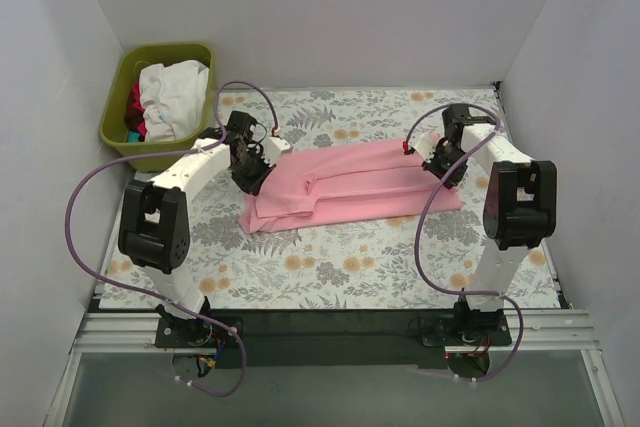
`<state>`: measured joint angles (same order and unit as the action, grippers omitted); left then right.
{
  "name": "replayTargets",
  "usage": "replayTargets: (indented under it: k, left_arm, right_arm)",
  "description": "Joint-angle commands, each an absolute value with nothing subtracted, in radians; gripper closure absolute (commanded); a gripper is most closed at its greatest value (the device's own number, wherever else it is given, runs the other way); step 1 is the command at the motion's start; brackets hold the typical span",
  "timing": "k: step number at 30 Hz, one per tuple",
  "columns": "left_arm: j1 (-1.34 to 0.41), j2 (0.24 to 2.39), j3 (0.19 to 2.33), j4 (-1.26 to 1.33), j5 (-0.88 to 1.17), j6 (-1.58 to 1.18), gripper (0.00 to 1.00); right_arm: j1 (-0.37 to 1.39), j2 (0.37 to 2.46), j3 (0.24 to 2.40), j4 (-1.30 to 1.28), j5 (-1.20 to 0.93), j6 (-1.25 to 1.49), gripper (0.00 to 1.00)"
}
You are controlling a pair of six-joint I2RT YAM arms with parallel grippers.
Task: Fold and stack the t-shirts
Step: Fold the tshirt
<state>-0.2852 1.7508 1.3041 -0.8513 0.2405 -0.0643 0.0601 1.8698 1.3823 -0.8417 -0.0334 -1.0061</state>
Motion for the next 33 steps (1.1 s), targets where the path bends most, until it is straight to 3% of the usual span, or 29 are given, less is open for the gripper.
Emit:
replayTargets:
  k: [1, 31, 32, 33]
  left_arm:
    - [-0.275, 1.749, 1.316, -0.804, 0.259, -0.055, 1.00]
    - [-0.242, 1.871, 1.376, -0.770, 0.276, -0.058, 1.00]
    - [-0.242, 1.873, 1.377, -0.772, 0.270, -0.061, 0.99]
    - [-0.238, 1.875, 1.382, -0.779, 0.264, -0.070, 0.89]
  right_arm:
    - [0.057, 1.891, 1.434, -0.868, -0.044, -1.029, 0.99]
    - [0.060, 2.000, 1.532, -0.841, -0.058, -0.945, 0.99]
    - [0.060, 2.000, 1.537, -0.842, -0.058, -0.937, 0.94]
    - [0.058, 1.999, 1.539, -0.845, -0.057, -0.927, 0.89]
